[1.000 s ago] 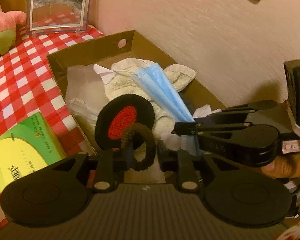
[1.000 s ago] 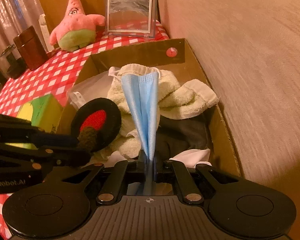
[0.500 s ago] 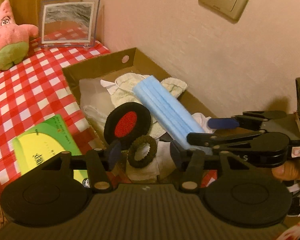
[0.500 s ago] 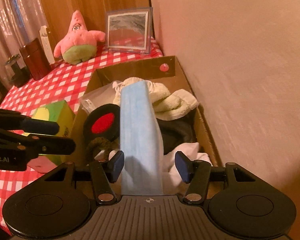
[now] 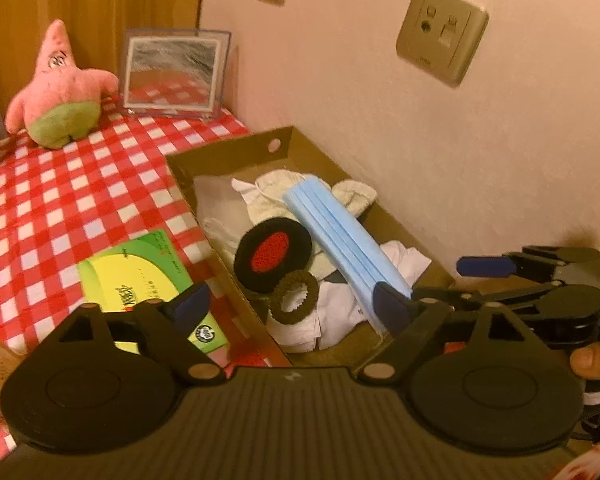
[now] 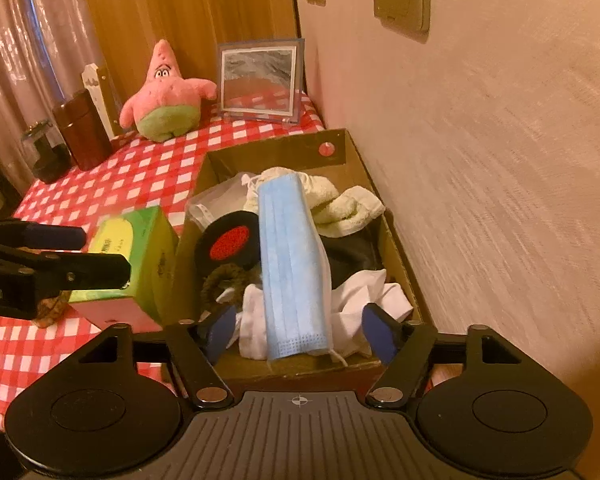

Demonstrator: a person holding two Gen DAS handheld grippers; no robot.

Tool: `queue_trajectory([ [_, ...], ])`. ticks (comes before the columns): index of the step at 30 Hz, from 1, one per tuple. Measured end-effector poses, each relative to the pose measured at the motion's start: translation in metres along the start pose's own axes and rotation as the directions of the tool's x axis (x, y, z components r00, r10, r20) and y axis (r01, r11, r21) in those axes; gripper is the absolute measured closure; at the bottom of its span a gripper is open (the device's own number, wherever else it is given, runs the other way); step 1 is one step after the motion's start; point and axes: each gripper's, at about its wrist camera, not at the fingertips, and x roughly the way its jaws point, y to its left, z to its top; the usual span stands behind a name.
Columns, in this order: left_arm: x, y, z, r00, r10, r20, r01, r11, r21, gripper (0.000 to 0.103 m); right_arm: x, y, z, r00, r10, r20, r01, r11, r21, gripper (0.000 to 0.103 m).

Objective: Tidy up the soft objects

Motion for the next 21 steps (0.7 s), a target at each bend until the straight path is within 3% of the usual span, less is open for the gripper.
queue_trajectory([
  [12,-0.039,0.008,-0.013,0.997,0.068,0.038,-0.067,0.997,-0.045,0.0,-0.031,0.019,0.001,0.999,-0.008,0.034,0.008,1.0,-0.013,0.024],
  [21,-0.061,0.016,-0.033,0.996,0.086,0.036,-0.082,0.992,-0.101,0.0,-0.044,0.035,-0.01,0.999,0.008,0.033,-0.008,1.0,-0.002,0.023],
])
